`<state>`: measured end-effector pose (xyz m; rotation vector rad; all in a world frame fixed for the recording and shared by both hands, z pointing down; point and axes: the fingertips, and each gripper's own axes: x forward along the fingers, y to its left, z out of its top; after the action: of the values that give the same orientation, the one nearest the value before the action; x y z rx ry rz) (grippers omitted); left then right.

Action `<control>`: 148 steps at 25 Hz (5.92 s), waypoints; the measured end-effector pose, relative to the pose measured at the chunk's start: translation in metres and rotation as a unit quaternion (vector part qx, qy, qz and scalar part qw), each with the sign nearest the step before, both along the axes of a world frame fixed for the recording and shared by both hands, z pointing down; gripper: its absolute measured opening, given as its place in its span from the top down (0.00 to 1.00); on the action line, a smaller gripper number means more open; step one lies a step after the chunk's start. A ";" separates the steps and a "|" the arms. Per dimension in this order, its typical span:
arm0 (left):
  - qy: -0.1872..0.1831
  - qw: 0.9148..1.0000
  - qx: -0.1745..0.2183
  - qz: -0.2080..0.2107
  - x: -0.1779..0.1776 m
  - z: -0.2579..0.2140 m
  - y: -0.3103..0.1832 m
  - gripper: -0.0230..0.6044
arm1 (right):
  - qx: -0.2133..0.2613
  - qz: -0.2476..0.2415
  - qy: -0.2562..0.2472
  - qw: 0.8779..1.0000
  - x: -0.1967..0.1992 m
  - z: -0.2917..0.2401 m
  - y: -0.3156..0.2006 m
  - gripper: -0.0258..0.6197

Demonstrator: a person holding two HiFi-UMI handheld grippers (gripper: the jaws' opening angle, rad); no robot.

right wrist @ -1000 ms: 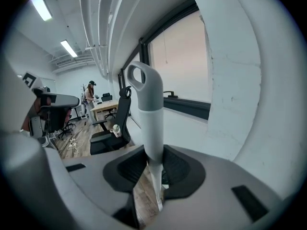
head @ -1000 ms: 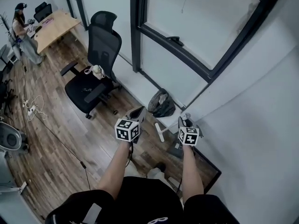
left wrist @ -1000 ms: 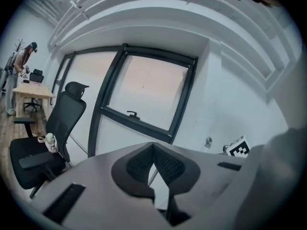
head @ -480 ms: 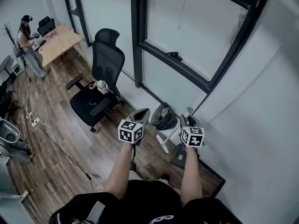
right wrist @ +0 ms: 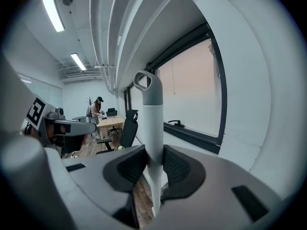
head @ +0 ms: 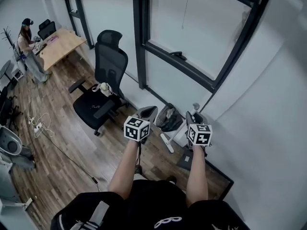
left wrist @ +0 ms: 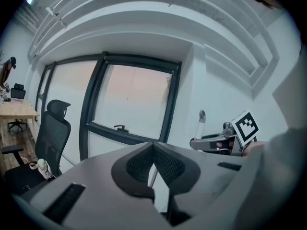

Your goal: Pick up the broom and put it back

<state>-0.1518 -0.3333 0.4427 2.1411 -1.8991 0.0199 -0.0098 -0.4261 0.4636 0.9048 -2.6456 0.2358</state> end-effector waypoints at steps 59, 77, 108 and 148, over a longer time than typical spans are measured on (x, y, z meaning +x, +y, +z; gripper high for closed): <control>0.006 0.963 -0.041 0.267 0.108 0.059 -0.012 0.93 | -0.031 0.271 0.035 0.961 0.159 0.047 0.097 0.78; 0.000 0.926 -0.068 0.371 0.185 0.100 0.018 0.93 | -0.093 0.393 0.031 0.914 0.241 0.105 0.164 0.78; -0.011 0.938 -0.105 0.330 0.265 0.175 0.023 0.93 | -0.139 0.214 0.077 0.964 0.311 0.205 0.132 0.78; -0.032 0.956 -0.151 0.248 0.337 0.251 -0.062 0.93 | -0.162 0.086 0.117 0.976 0.357 0.335 -0.023 0.78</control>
<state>0.1847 -0.3951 0.6937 2.3475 -1.2377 0.4535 0.3475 -0.4489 0.7985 0.9829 -2.2292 0.5489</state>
